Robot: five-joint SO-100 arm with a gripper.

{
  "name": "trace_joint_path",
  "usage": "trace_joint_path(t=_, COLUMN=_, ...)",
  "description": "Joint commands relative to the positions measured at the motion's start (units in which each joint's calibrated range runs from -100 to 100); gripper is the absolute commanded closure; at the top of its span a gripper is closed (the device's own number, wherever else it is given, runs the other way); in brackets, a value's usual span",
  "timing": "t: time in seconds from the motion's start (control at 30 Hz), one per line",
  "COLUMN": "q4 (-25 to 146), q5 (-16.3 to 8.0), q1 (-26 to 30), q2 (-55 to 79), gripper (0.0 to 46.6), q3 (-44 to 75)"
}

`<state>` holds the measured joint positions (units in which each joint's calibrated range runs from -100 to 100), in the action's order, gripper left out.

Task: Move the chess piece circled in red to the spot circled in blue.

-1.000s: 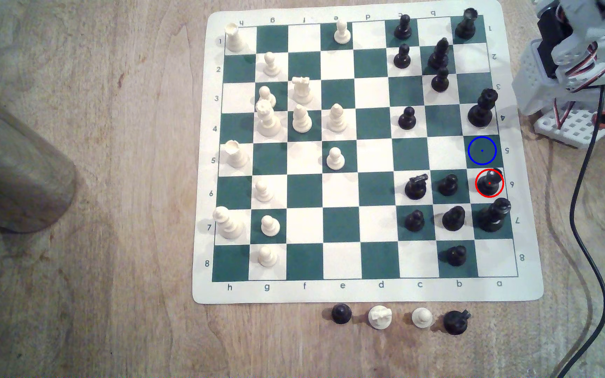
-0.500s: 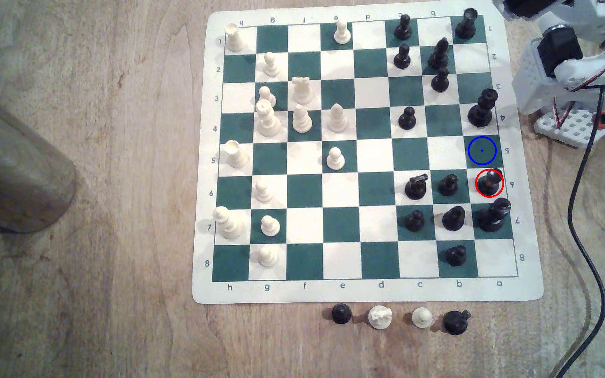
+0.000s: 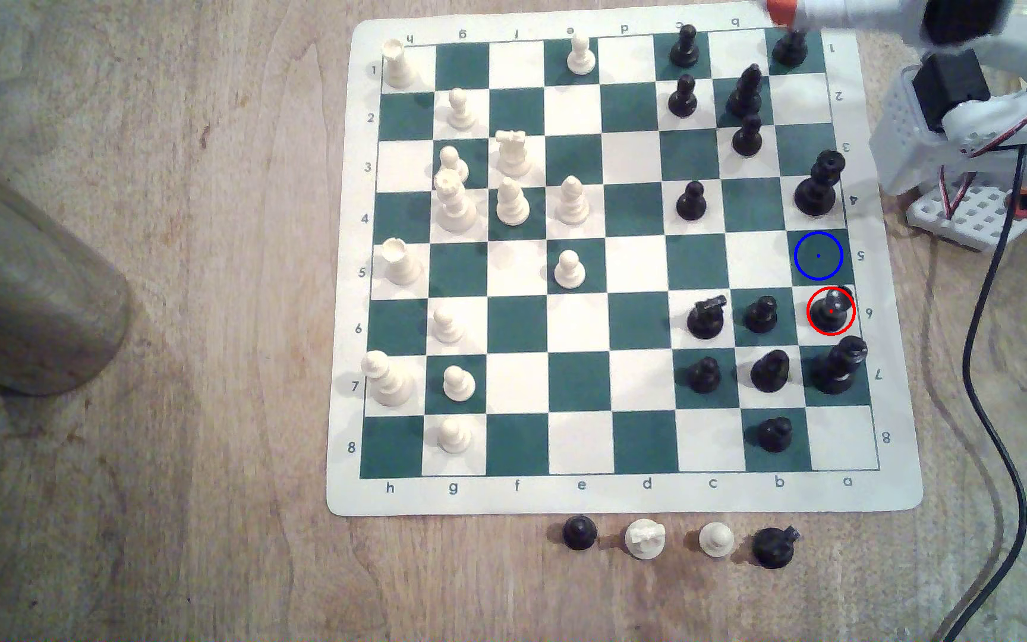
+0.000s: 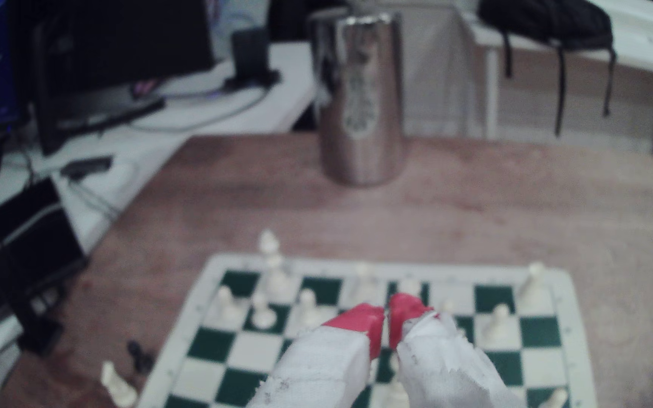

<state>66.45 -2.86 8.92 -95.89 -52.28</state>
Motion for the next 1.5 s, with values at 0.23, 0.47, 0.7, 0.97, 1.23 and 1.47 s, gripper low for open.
trace_joint_path(t=0.23, q4=8.89, q5=-1.03, q1=12.47, q2=0.39, gripper=30.6, q3=-2.84)
trace_joint_path(t=0.47, q4=14.71, q5=-3.91, q1=22.01, q2=7.10, gripper=26.7, q3=-3.57)
trace_joint_path(t=0.7, q4=12.83, q5=-4.25, q1=24.59, q2=9.73, gripper=32.1, q3=-12.00)
trace_joint_path(t=0.97, q4=14.71, q5=-4.20, q1=24.28, q2=7.01, gripper=31.1, q3=-17.98)
trace_joint_path(t=1.23, q4=16.59, q5=-3.86, q1=26.24, q2=8.80, gripper=28.1, q3=-17.89)
trace_joint_path(t=1.47, q4=14.30, q5=-3.27, q1=27.25, q2=14.06, gripper=28.0, q3=-20.16)
